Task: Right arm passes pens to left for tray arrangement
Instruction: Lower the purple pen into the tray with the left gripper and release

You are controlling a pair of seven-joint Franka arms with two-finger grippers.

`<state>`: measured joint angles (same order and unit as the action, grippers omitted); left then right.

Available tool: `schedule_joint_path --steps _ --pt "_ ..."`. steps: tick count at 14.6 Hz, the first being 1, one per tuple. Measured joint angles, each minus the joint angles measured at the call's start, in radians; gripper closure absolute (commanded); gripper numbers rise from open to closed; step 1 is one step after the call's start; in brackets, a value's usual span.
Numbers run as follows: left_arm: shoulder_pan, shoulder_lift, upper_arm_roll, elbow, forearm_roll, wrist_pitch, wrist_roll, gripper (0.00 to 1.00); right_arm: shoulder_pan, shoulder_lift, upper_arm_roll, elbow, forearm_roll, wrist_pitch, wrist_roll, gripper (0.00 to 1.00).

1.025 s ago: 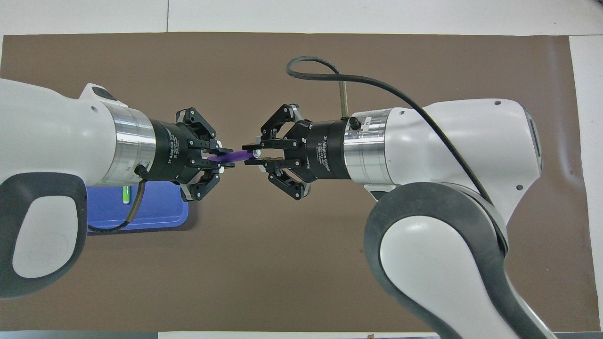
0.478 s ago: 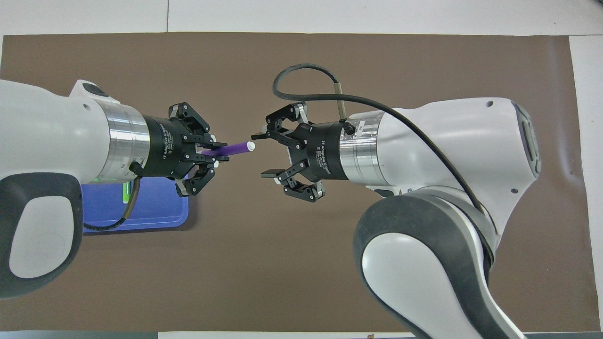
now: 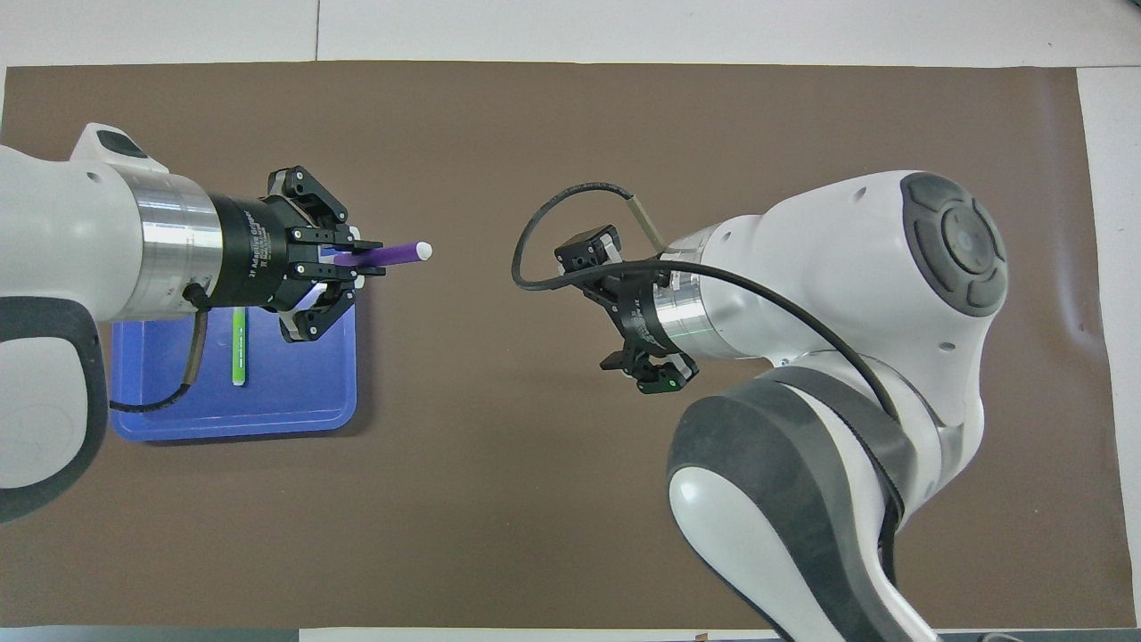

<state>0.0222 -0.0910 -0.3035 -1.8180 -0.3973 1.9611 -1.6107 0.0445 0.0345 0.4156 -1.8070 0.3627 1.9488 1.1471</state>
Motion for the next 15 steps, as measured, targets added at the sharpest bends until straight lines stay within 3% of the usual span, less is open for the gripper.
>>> schedule_joint_path --steps 4,8,12,15 --pt "0.102 0.001 0.004 -0.086 0.001 -0.001 0.422 1.00 -0.009 -0.039 -0.066 -0.102 -0.224 -0.109 -0.345 0.06" --pt "0.238 0.009 0.008 -0.183 0.007 -0.005 0.932 1.00 -0.011 -0.043 -0.071 -0.200 -0.481 -0.113 -0.619 0.06" --pt "0.310 0.091 0.010 -0.211 0.147 0.011 1.290 1.00 -0.011 -0.043 -0.072 -0.286 -0.678 -0.041 -0.736 0.08" --pt "0.311 0.175 0.009 -0.211 0.297 0.082 1.436 1.00 -0.012 -0.043 -0.089 -0.341 -0.791 0.027 -0.768 0.09"
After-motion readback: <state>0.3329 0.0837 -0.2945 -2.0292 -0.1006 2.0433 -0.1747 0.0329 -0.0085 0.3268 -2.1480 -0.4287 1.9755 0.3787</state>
